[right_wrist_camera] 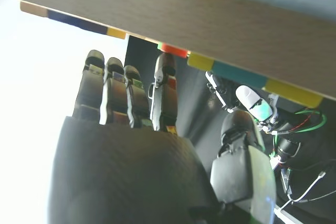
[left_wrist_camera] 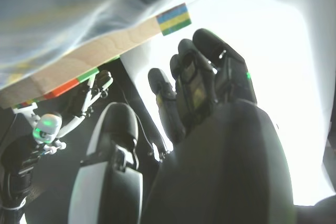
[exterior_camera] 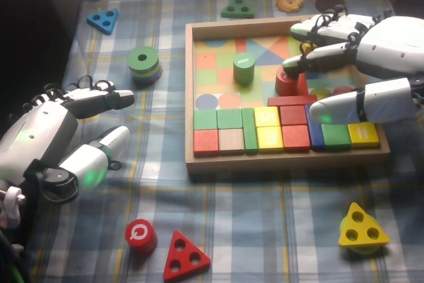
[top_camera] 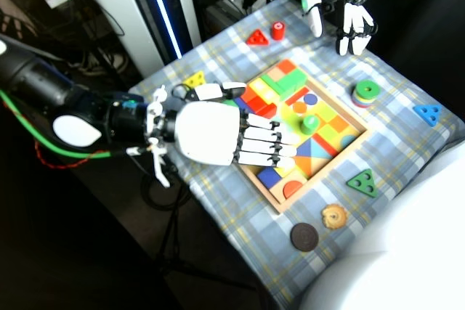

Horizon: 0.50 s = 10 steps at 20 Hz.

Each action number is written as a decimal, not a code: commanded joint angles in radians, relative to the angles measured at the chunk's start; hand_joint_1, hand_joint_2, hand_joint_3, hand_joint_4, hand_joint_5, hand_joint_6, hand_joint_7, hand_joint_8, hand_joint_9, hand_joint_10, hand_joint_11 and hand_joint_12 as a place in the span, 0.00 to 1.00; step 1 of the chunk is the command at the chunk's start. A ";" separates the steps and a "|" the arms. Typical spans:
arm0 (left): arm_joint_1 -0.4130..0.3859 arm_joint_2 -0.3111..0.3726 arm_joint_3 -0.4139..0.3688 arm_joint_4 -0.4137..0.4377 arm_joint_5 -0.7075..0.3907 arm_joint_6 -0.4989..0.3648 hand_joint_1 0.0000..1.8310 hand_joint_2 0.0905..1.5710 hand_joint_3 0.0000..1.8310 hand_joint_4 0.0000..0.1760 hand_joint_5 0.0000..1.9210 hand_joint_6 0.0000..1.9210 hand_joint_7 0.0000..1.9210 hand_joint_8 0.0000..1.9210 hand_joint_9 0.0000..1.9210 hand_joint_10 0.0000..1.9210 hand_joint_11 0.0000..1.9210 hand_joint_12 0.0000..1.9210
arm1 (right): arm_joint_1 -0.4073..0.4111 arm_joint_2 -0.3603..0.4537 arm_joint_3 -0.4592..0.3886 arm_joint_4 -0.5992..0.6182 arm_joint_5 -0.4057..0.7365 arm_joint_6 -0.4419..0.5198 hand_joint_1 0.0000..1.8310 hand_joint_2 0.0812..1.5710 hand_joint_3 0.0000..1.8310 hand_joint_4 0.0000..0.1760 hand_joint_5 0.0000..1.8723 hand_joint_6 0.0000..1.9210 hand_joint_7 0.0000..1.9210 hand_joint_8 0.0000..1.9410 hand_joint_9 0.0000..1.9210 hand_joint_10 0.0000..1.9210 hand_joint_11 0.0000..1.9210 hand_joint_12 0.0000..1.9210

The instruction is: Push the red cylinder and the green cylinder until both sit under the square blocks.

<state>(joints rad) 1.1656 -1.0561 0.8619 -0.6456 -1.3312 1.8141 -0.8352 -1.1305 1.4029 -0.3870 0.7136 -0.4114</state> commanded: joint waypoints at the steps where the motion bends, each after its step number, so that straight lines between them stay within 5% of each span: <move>1: -0.008 0.000 0.005 0.042 -0.112 -0.006 0.35 0.90 0.00 0.00 0.34 0.00 0.23 0.00 0.18 0.08 0.00 0.52 | 0.014 -0.004 0.004 0.022 0.082 0.007 0.00 0.62 0.00 0.37 0.22 0.00 0.00 0.00 0.00 0.00 0.00 0.00; 3: -0.007 0.000 0.004 0.042 -0.112 -0.006 0.33 0.90 0.00 0.03 0.34 0.00 0.23 0.00 0.18 0.08 0.00 0.52 | 0.014 -0.003 0.004 0.004 0.066 0.010 0.00 0.61 0.00 0.34 0.22 0.00 0.00 0.00 0.00 0.00 0.00 0.00; 4: -0.007 0.000 0.003 0.041 -0.112 -0.006 0.36 0.89 0.00 0.00 0.35 0.00 0.23 0.00 0.19 0.09 0.00 0.56 | 0.014 -0.002 0.000 -0.013 0.054 0.016 0.00 0.61 0.00 0.16 0.23 0.00 0.00 0.00 0.00 0.00 0.00 0.00; 7: -0.007 0.001 0.003 0.041 -0.111 -0.006 0.33 0.90 0.00 0.00 0.34 0.00 0.23 0.00 0.18 0.08 0.00 0.55 | 0.014 0.029 -0.031 -0.043 0.025 0.023 0.00 0.64 0.00 0.14 0.23 0.00 0.00 0.00 0.00 0.00 0.00 0.00; 9: -0.007 0.002 0.002 0.041 -0.107 -0.006 0.32 0.90 0.00 0.02 0.34 0.00 0.22 0.00 0.18 0.08 0.00 0.53 | 0.014 0.084 -0.060 -0.049 0.012 0.023 0.00 0.64 0.00 0.02 0.22 0.00 0.00 0.00 0.00 0.00 0.00 0.00; 10: -0.007 0.002 0.002 0.040 -0.105 -0.006 0.34 0.90 0.00 0.00 0.33 0.00 0.22 0.00 0.18 0.08 0.00 0.56 | 0.013 0.112 -0.074 -0.049 0.006 0.023 0.00 0.65 0.00 0.12 0.22 0.00 0.00 0.00 0.00 0.00 0.00 0.00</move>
<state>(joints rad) 1.1656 -1.0557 0.8619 -0.6476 -1.3296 1.8141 -0.8314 -1.0119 1.3224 -0.4744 0.6491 -0.3920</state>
